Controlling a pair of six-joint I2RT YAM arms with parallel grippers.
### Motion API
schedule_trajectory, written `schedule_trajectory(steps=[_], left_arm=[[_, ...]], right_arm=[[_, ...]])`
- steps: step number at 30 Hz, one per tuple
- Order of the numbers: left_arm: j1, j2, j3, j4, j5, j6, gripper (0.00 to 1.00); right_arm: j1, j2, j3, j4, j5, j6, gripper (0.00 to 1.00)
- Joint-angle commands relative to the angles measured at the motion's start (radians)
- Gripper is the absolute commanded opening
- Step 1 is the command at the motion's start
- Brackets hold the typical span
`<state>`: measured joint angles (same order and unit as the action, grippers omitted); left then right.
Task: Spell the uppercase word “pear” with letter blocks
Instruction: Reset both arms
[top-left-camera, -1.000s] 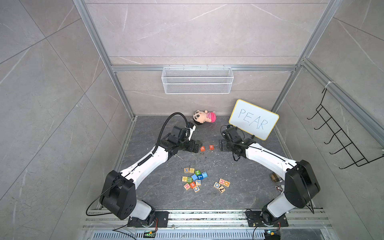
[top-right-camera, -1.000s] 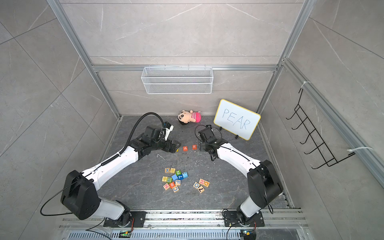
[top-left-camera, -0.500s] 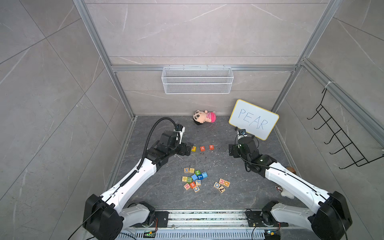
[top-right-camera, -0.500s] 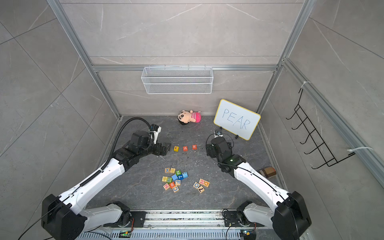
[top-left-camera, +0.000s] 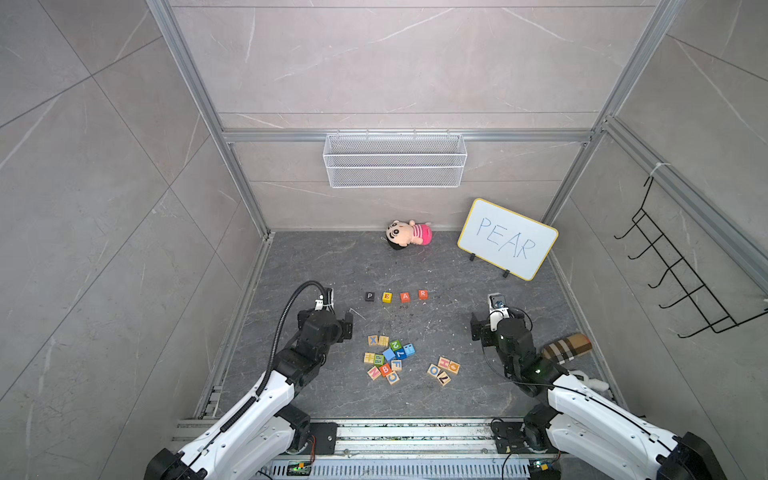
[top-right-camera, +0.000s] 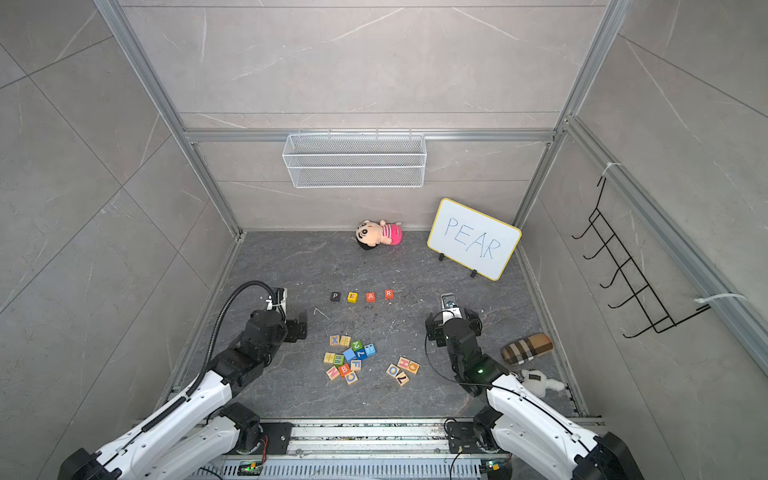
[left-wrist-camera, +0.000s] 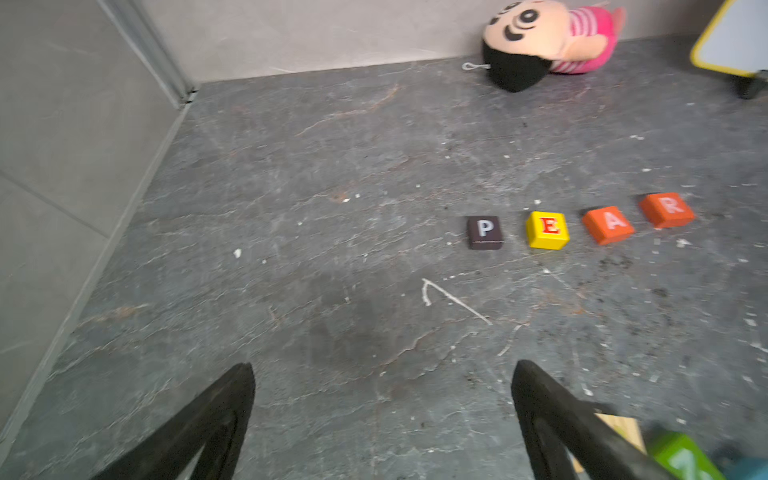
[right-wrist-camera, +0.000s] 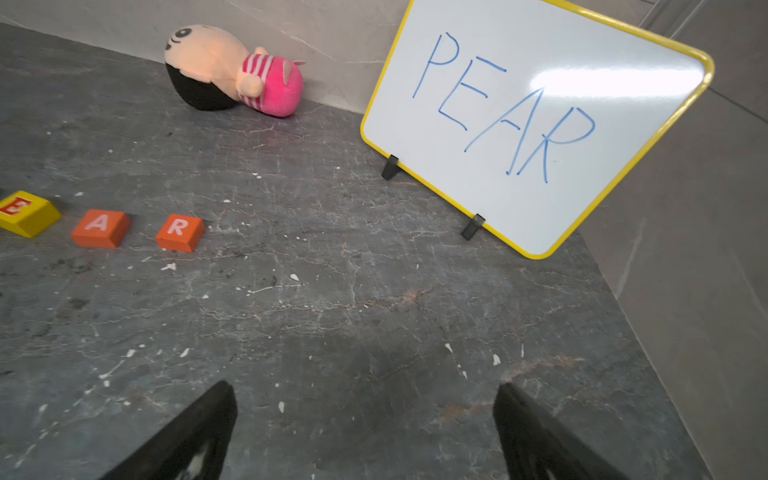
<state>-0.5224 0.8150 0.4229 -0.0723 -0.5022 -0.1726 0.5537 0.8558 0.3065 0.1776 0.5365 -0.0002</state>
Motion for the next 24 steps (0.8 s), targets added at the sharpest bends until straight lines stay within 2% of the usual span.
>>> schedule_trajectory(steps=[1,4,6,7,9,11,12,13,16,21,24], left_arm=[[0.005,-0.020,-0.073,0.213,-0.183,0.031,1.00],[0.007,0.021,-0.057,0.218,-0.285,0.053,1.00],[0.010,0.076,-0.075,0.332,-0.356,0.157,1.00],[0.027,0.119,-0.111,0.460,-0.367,0.229,1.00],[0.111,0.208,-0.184,0.665,-0.318,0.280,1.00],[0.240,0.269,-0.186,0.675,-0.154,0.204,0.99],[0.305,0.295,-0.183,0.691,-0.071,0.168,0.99],[0.328,0.309,-0.172,0.683,-0.041,0.149,0.99],[0.385,0.392,-0.215,0.915,0.074,0.188,0.99],[0.395,0.562,-0.176,1.056,0.124,0.247,0.99],[0.395,0.641,-0.171,1.136,0.131,0.264,0.99]], right_arm=[[0.006,0.023,-0.033,0.187,0.125,-0.065,0.99],[0.006,0.131,-0.079,0.380,0.168,-0.136,0.99],[0.005,0.241,-0.092,0.533,0.203,-0.174,0.99],[0.000,0.314,-0.095,0.626,0.211,-0.201,0.99],[-0.019,0.478,-0.088,0.826,0.226,-0.255,0.99],[-0.037,0.595,-0.073,0.978,0.190,-0.285,0.99],[-0.039,0.623,-0.056,0.977,0.150,-0.295,0.99],[-0.048,0.636,-0.035,0.954,0.125,-0.292,0.99],[-0.097,0.667,-0.001,0.932,0.114,-0.246,0.99],[-0.205,0.628,-0.060,0.942,-0.063,-0.151,0.99],[-0.225,0.625,-0.056,0.928,-0.101,-0.138,0.99]])
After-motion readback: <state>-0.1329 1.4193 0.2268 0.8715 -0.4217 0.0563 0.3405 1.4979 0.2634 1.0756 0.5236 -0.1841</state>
